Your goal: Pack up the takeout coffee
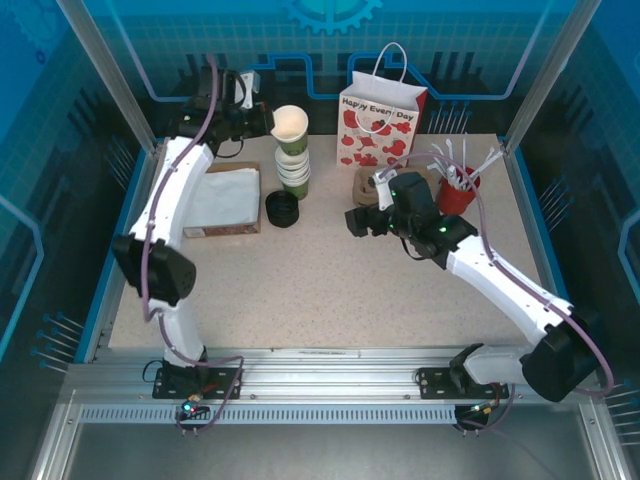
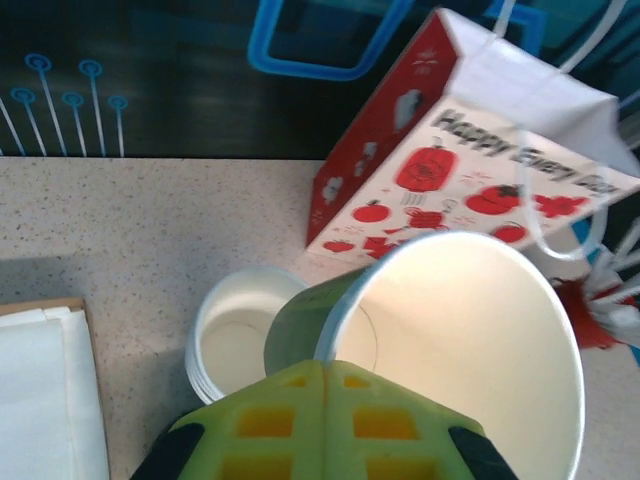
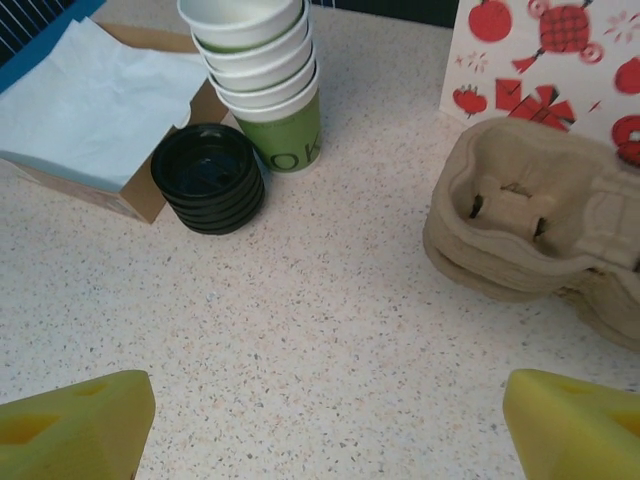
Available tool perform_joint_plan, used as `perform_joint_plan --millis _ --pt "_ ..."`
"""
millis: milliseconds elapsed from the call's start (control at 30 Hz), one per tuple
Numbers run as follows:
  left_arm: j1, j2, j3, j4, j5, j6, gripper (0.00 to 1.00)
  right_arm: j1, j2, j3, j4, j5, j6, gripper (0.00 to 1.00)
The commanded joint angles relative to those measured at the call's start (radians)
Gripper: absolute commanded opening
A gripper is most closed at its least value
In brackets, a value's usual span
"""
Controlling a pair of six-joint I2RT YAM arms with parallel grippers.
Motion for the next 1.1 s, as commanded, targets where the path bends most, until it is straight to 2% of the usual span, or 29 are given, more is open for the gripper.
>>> perform_joint_plan --millis 0,233,333,500,800,967,1067 --pt "-0.058 -0.207 -0.186 0.066 -0.017 -0.004 0.03 -0.034 -0.067 0.053 -0.131 0.016 -0.032 0.91" --pt "-0.232 -0.432 -0.632 0.200 -0.114 -0.040 0.04 -0.124 -0.140 0.036 -0.256 -0.016 -0.066 0.91" --pt "-0.301 -0.478 -0.814 0.287 -0.128 -0.074 0.04 -0.159 -0.165 0.010 -0.262 -0.035 -0.069 0.91" --pt "-0.404 -0.479 -1.000 0.419 -0.162 -0.134 0.04 -0.172 -0.171 -0.023 -0.247 -0.047 -0.070 0.91" --pt "-0.503 -0.395 -1.142 0.553 -0.193 -0.188 0.07 -0.172 -0.155 -0.049 -0.225 -0.069 -0.067 0.91" --pt "-0.518 -0.374 -1.161 0.574 -0.192 -0.201 0.10 -0.172 -0.148 -0.052 -0.222 -0.075 -0.064 0.91" --pt "-0.520 -0.376 -1.159 0.568 -0.193 -0.200 0.15 -0.171 -0.146 -0.053 -0.220 -0.079 -0.061 0.90"
